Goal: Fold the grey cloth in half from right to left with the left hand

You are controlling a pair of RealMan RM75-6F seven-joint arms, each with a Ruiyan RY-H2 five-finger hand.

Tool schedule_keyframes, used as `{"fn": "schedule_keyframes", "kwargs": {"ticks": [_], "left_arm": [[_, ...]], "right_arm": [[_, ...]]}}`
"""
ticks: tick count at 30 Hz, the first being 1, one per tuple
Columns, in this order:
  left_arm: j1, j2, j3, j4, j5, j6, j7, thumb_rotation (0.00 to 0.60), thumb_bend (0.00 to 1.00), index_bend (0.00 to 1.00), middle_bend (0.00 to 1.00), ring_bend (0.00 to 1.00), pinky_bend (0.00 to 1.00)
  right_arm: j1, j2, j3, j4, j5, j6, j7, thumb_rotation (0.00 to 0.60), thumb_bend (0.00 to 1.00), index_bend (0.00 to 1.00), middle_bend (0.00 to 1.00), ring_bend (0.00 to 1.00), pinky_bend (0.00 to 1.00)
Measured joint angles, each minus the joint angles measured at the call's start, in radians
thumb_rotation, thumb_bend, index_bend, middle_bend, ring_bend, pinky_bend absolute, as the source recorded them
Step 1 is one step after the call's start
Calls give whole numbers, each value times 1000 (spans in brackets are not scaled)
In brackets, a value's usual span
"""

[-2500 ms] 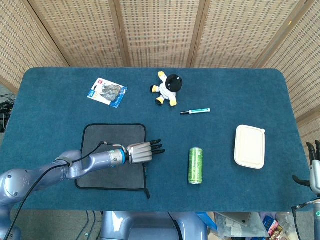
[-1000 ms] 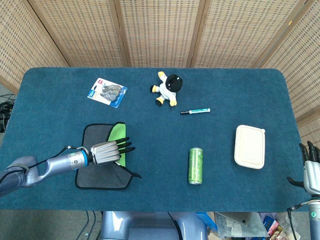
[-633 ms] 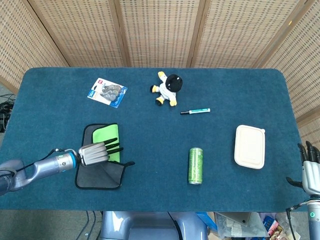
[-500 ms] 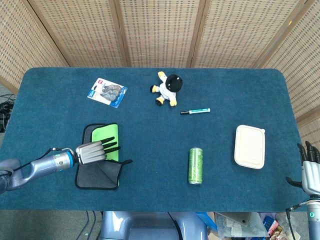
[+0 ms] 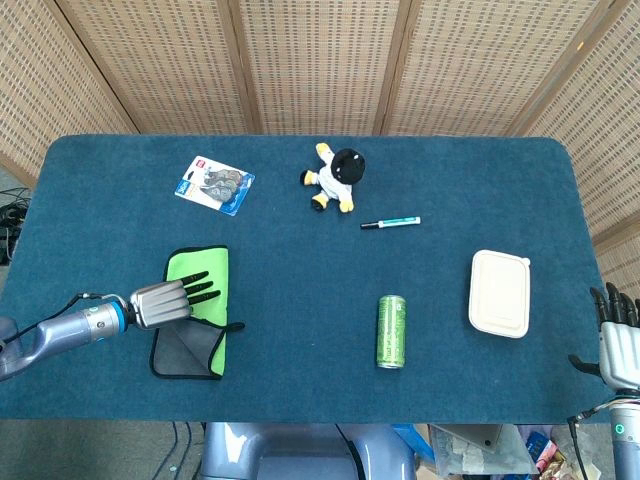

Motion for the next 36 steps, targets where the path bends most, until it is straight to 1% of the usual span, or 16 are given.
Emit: {"fn": "schedule_keyframes", "kwargs": {"ticks": [10, 17, 21, 22, 23, 25, 26, 27, 28, 29, 36], "left_arm": [[17, -43, -4, 71, 13, 12, -5, 600, 440, 654, 0, 0, 0], [29, -53, 6, 103, 29, 19, 6, 600, 441, 654, 0, 0, 0], [35, -58, 7, 116, 30, 18, 17, 600, 440, 608, 0, 0, 0], [35, -59, 6, 118, 30, 18, 19, 600, 440, 589, 0, 0, 0], [36, -60, 5, 120, 30, 18, 24, 600, 440, 532, 0, 0, 0], [37, -62, 3, 124, 30, 17, 33, 600, 441, 327, 0, 0, 0], [38, -63, 1, 125, 27, 14, 39, 600, 441, 174, 0, 0, 0], [39, -63, -2, 125, 25, 12, 40, 600, 440, 62, 0, 0, 0], [39, -64, -3, 124, 24, 11, 40, 600, 440, 18, 0, 0, 0], [39, -63, -4, 122, 23, 11, 40, 600, 436, 0, 0, 0, 0], [41, -47, -1, 110, 24, 31, 14, 600, 409, 0, 0, 0, 0]], "right_arm": [[-1, 0, -1, -4, 1, 5, -5, 600, 0, 0, 0, 0, 0], [0, -1, -1, -2, 2, 3, -5, 600, 0, 0, 0, 0, 0], [0, -1, -2, -3, 2, 3, -6, 600, 0, 0, 0, 0, 0], [0, -2, -2, -3, 2, 4, -6, 600, 0, 0, 0, 0, 0], [0, -2, -2, -3, 2, 4, -7, 600, 0, 0, 0, 0, 0], [0, -2, -2, -4, 2, 5, -8, 600, 0, 0, 0, 0, 0], [0, -1, -2, -5, 2, 5, -9, 600, 0, 0, 0, 0, 0], [0, -1, -2, -5, 2, 6, -10, 600, 0, 0, 0, 0, 0], [0, -1, -2, -6, 2, 6, -10, 600, 0, 0, 0, 0, 0], [0, -1, -2, -6, 3, 6, -11, 600, 0, 0, 0, 0, 0], [0, -2, -3, -8, 3, 6, -14, 600, 0, 0, 0, 0, 0]]}}
